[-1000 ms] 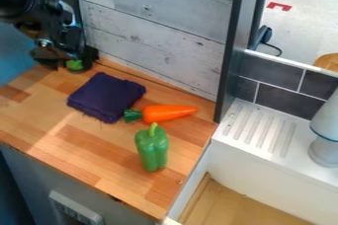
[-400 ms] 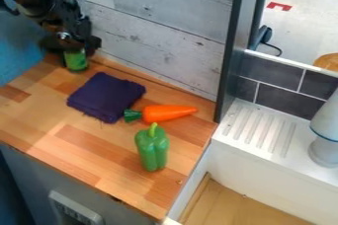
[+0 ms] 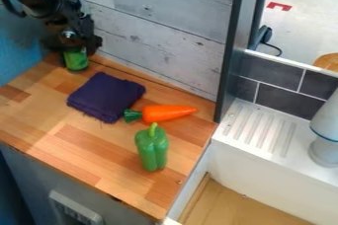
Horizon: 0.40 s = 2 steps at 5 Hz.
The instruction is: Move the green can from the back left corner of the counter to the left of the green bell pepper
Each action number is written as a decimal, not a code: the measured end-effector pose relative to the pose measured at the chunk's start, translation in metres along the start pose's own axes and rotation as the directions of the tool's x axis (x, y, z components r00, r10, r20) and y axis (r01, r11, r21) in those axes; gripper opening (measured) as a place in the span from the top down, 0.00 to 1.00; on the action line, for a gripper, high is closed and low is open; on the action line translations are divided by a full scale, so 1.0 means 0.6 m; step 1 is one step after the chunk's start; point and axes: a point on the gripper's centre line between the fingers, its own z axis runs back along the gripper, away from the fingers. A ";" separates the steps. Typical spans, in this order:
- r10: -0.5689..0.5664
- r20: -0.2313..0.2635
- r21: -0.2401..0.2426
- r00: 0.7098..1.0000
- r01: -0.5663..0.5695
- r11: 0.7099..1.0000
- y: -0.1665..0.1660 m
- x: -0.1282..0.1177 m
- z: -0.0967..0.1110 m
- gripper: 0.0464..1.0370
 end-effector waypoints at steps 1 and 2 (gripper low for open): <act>0.000 0.013 0.008 1.000 0.000 1.000 -0.002 0.011 -0.006 0.04; -0.006 0.008 0.014 1.000 0.006 1.000 -0.004 0.011 -0.024 0.09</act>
